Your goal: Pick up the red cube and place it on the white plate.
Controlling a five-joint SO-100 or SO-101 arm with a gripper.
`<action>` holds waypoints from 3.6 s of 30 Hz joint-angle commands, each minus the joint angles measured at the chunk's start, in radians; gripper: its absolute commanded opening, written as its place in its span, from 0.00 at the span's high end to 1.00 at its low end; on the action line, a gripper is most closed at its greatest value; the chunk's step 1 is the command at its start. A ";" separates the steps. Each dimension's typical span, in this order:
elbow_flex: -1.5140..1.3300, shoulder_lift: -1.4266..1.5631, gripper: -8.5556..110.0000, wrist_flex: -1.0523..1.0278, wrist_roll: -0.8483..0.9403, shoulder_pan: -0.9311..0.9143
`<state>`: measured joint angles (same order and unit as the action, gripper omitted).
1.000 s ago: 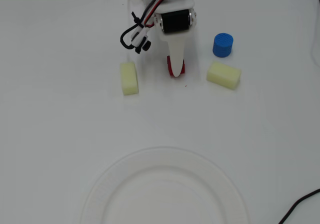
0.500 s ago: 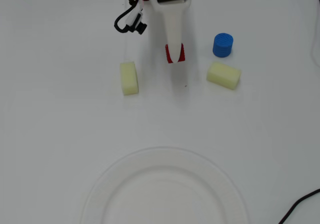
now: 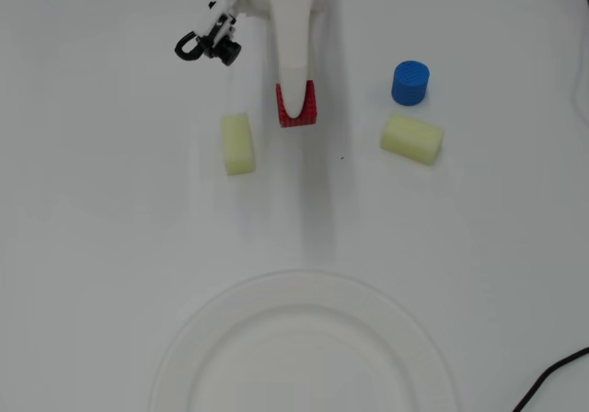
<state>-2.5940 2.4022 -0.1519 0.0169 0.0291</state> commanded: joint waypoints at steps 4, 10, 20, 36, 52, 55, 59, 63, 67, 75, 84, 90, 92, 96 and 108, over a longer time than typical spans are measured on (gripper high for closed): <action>0.367 -0.426 0.93 0.055 -0.005 0.003; 0.632 -0.765 0.93 0.055 -0.017 0.011; 0.802 -0.982 0.92 0.021 -0.057 0.002; 0.868 -0.747 0.60 -0.518 -0.086 0.017; 0.270 0.272 0.54 -0.934 -0.018 -0.009; 0.117 0.453 0.54 -0.940 -0.015 -0.023; -0.083 0.606 0.55 -0.930 0.003 -0.064; -0.256 0.732 0.55 -0.920 -0.005 -0.092; -0.364 0.788 0.55 -0.936 -0.061 -0.081; -0.595 1.045 0.61 -0.999 -0.092 0.035; -0.649 1.045 0.64 -1.022 -0.098 0.018; -0.641 1.043 0.74 -1.057 -0.067 -0.038; -0.640 1.042 0.79 -1.063 -0.057 -0.058; -0.638 1.042 0.93 -1.074 -0.052 -0.086; -0.637 1.040 0.93 -1.083 -0.041 -0.121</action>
<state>-3.2306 3.4392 -1.2318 -0.0307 -0.0828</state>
